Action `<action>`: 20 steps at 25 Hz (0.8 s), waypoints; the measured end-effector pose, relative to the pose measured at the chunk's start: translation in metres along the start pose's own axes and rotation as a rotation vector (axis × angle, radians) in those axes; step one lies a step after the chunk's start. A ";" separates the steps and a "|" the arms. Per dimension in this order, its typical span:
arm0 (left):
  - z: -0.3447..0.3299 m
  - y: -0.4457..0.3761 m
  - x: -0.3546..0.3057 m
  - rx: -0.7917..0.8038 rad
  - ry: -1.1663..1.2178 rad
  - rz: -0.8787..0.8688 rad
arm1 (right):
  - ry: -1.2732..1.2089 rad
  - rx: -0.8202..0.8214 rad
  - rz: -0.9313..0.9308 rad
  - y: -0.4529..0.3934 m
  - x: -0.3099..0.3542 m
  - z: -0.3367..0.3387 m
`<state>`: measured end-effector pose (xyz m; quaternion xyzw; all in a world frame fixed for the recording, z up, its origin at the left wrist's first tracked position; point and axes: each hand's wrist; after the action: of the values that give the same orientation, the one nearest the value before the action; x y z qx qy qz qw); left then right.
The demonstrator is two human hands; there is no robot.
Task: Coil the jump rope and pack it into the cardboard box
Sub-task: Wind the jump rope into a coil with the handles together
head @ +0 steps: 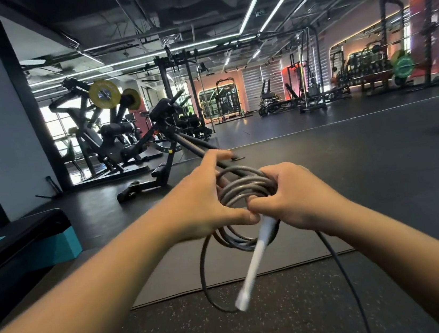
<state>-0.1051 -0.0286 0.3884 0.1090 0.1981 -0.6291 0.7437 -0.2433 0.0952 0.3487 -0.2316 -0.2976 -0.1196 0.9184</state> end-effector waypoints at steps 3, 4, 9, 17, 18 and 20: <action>0.007 -0.004 0.007 0.216 0.255 -0.028 | -0.037 0.132 0.063 0.003 -0.001 0.006; 0.004 -0.001 0.011 0.286 0.332 -0.033 | -0.103 0.190 0.093 0.005 -0.002 0.007; -0.014 0.007 0.023 0.258 0.779 0.051 | -0.288 0.272 0.113 0.015 -0.002 0.010; -0.023 0.013 0.009 0.387 0.655 0.019 | -0.245 0.059 0.325 0.000 -0.010 0.006; -0.024 0.012 0.007 0.381 0.639 0.022 | -0.239 0.048 0.358 -0.001 -0.010 0.004; -0.030 0.009 0.006 0.336 0.662 0.043 | -0.205 0.028 0.418 -0.001 -0.008 0.003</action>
<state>-0.1004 -0.0201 0.3579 0.4310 0.3195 -0.5679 0.6242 -0.2517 0.0969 0.3461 -0.2862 -0.3365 0.1017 0.8914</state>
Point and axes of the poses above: each hand's wrist, its own y-axis away from the middle knuckle, its own z-axis out of the back of the hand, x = y × z, and after that the axes turned 15 degrees about x, right-handed
